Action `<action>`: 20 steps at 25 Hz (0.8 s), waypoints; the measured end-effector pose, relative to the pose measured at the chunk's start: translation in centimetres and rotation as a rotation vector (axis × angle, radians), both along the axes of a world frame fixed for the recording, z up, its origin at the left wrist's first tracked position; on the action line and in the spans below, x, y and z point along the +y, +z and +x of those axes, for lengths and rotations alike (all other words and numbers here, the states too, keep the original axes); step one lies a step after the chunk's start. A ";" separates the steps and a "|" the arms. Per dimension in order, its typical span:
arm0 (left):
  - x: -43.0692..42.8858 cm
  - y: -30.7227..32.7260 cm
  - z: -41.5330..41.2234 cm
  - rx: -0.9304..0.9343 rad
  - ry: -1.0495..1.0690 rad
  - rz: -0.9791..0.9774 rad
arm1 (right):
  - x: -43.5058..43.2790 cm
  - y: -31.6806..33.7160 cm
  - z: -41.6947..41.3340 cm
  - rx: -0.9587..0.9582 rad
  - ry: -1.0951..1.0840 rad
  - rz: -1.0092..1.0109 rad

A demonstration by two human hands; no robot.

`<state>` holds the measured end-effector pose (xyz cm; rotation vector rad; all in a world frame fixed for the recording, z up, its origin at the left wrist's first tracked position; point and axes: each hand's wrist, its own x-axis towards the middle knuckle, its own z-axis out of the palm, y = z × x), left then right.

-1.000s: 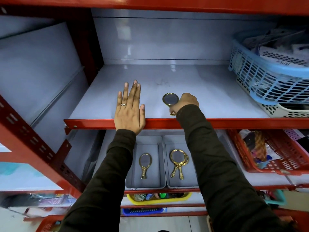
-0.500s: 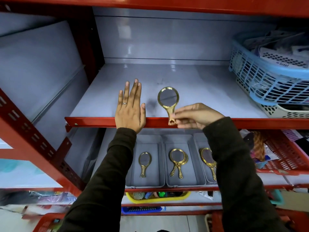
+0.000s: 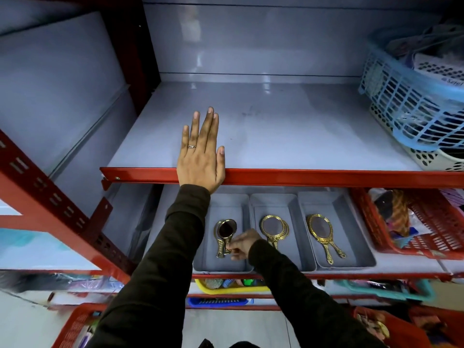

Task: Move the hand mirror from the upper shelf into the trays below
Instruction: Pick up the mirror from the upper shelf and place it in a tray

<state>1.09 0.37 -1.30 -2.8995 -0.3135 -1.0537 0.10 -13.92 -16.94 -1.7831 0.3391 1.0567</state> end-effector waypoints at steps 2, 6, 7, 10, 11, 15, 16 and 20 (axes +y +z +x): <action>0.2 0.1 0.1 0.006 0.002 0.000 | 1.4 -2.7 0.3 0.025 -0.067 0.008; 0.3 0.2 0.0 0.017 -0.005 -0.002 | 2.5 -5.5 1.2 -0.030 -0.102 -0.045; 0.2 0.2 0.0 0.020 -0.009 -0.006 | 2.5 -6.1 1.5 -0.059 -0.100 -0.077; 0.3 0.2 0.4 0.030 -0.009 -0.006 | 2.7 -7.5 2.4 -0.124 -0.019 -0.141; 0.3 0.2 0.4 0.033 -0.004 -0.002 | 2.7 -7.7 2.7 -0.139 0.002 -0.145; 0.3 0.1 0.3 0.035 -0.008 -0.001 | 2.0 -5.7 2.4 -0.214 -0.040 -0.082; 0.1 0.3 0.3 0.042 -0.008 -0.011 | 1.6 -5.3 2.4 -0.211 -0.075 -0.034; 0.3 0.2 -0.5 0.077 -0.026 -0.008 | -1.4 -2.5 2.2 -0.161 -0.263 0.168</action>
